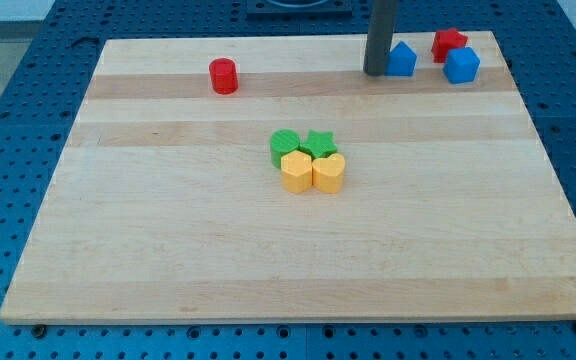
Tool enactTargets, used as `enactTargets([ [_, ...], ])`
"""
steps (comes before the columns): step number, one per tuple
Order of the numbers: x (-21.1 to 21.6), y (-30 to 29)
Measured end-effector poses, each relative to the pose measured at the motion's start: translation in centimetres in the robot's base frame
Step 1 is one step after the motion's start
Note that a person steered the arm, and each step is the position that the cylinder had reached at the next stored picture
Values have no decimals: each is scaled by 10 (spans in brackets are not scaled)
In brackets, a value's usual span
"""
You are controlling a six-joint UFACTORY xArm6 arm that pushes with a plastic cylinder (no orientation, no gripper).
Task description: Slide the red circle below the red star
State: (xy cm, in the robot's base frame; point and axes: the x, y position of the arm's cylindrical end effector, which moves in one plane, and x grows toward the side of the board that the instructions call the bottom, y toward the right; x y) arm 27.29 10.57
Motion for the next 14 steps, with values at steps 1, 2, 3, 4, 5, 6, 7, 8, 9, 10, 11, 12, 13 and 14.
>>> enactTargets([
  [1,-9,19],
  [2,-23,40],
  [3,-22,40],
  [4,-5,2],
  [5,17,-43],
  [6,38,-102],
  [7,58,-183],
  [8,54,-266],
  [9,30,-291],
  [10,18,-265],
  [11,15,-214],
  [12,15,-146],
  [13,15,-130],
  [14,15,-159],
])
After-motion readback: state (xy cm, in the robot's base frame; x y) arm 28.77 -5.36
